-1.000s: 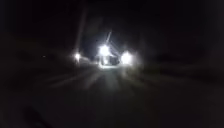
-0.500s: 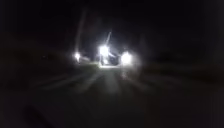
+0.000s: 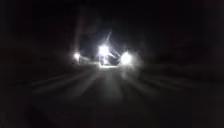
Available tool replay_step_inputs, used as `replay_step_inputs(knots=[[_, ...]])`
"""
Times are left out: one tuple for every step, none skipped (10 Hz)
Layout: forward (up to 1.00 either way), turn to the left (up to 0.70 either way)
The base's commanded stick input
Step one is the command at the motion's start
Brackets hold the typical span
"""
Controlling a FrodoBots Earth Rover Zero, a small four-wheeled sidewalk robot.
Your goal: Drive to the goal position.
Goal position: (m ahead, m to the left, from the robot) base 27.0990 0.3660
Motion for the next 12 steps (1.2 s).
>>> replay_step_inputs(knots=[[0.70,0.00],[0.70,0.00],[0.70,0.00],[0.70,0.00],[0.70,0.00],[0.70,0.00],[0.70,0.00],[0.70,0.00],[0.70,0.00],[0.70,0.00],[0.70,0.00],[0.70,0.00]])
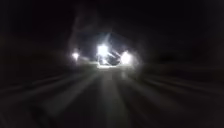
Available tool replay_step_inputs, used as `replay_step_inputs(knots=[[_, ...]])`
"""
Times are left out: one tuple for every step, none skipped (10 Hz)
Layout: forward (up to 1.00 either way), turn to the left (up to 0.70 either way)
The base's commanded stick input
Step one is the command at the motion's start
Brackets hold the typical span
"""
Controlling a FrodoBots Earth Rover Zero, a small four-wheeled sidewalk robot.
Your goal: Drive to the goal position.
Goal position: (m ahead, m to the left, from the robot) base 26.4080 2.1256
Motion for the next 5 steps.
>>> replay_step_inputs(knots=[[0.70,0.00],[0.70,0.00],[0.70,0.00],[0.70,0.00],[0.70,0.00]])
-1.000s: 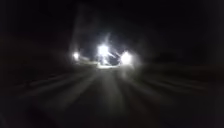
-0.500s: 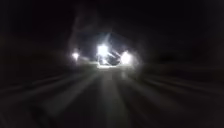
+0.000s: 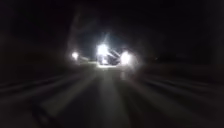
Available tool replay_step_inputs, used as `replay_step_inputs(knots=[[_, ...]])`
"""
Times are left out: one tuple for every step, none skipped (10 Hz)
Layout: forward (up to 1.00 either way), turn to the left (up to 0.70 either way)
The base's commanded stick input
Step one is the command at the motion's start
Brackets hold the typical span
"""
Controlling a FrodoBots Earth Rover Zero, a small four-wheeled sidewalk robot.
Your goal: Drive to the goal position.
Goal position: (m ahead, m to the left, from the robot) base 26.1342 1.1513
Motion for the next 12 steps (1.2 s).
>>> replay_step_inputs(knots=[[0.70,0.00],[0.70,0.00],[0.70,0.00],[0.70,0.00],[0.70,0.00],[0.70,0.00],[0.70,0.00],[0.70,0.00],[0.70,0.00],[0.70,0.00],[0.70,0.00],[0.70,0.00]])
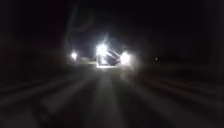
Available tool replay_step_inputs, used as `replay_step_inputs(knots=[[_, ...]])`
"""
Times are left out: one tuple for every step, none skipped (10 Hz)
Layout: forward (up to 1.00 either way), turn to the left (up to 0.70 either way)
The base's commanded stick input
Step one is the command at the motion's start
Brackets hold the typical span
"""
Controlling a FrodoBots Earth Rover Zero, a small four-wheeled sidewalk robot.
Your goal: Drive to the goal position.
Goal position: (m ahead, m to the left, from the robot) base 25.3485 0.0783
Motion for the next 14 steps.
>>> replay_step_inputs(knots=[[0.70,0.00],[0.70,0.00],[0.70,0.00],[0.70,0.00],[0.70,0.00],[0.70,0.00],[0.70,0.00],[0.70,0.00],[0.70,0.00],[0.70,0.00],[0.70,0.00],[0.70,0.00],[0.70,0.00],[0.70,0.00]])
